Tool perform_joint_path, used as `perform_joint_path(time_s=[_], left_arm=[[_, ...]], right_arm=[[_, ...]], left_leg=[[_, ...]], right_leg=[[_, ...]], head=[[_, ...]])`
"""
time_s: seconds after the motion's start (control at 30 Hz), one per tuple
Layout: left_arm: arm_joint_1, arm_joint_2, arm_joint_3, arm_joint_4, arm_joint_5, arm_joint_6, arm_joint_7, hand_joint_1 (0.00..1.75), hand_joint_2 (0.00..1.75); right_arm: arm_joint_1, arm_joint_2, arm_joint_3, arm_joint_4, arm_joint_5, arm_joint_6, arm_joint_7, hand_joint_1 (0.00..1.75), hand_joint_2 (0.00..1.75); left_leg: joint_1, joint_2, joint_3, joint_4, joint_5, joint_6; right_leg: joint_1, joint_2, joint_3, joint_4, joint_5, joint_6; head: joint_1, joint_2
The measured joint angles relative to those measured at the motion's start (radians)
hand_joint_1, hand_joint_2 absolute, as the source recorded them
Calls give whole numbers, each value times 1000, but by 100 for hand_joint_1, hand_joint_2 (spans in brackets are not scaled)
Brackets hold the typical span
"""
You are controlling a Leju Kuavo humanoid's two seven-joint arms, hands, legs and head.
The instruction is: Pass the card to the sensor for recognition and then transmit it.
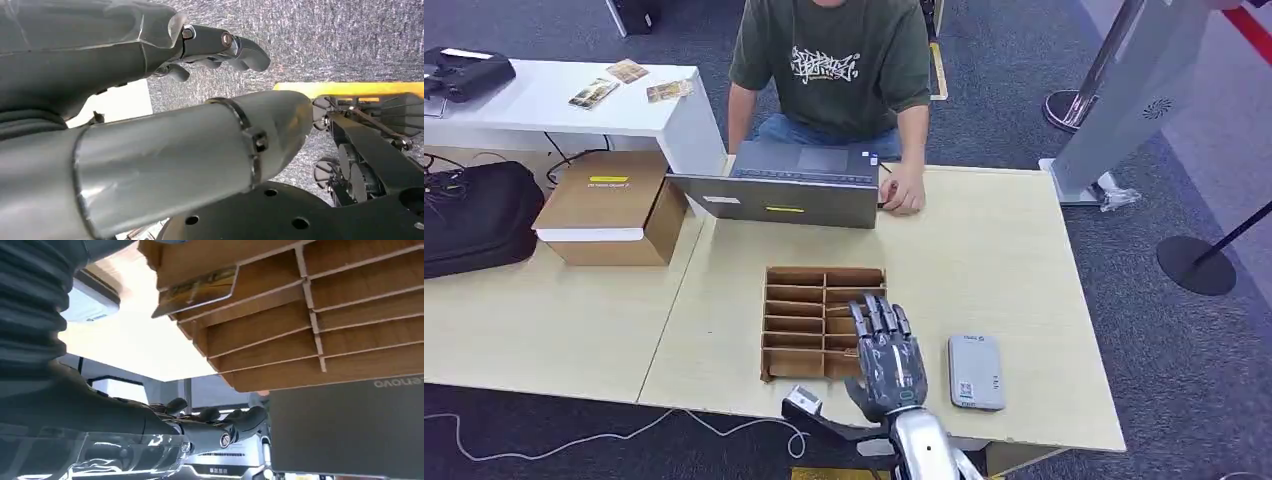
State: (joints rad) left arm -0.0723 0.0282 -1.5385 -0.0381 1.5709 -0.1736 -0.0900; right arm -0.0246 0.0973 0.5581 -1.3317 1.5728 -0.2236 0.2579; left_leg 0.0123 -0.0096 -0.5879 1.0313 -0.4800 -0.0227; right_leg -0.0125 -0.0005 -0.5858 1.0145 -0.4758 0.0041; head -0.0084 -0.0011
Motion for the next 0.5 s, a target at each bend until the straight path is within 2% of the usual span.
perform_joint_path(time_s=[0.13,0.37,0.5], left_arm=[[0,0,0,0,0,0,0,0,0],[0,0,2,0,0,-3,0,0,0],[0,0,2,0,0,-3,0,0,0]], right_arm=[[-14,1,12,30,0,-29,5,0,175],[-26,1,25,60,0,-27,33,0,175],[-33,-1,37,76,0,18,66,0,175]], left_leg=[[0,0,0,0,0,0],[0,0,0,0,0,0],[0,0,0,0,0,0]], right_leg=[[0,0,0,0,0,0],[0,0,0,0,0,0],[0,0,0,0,0,0]], head=[[0,0],[0,0],[0,0]])
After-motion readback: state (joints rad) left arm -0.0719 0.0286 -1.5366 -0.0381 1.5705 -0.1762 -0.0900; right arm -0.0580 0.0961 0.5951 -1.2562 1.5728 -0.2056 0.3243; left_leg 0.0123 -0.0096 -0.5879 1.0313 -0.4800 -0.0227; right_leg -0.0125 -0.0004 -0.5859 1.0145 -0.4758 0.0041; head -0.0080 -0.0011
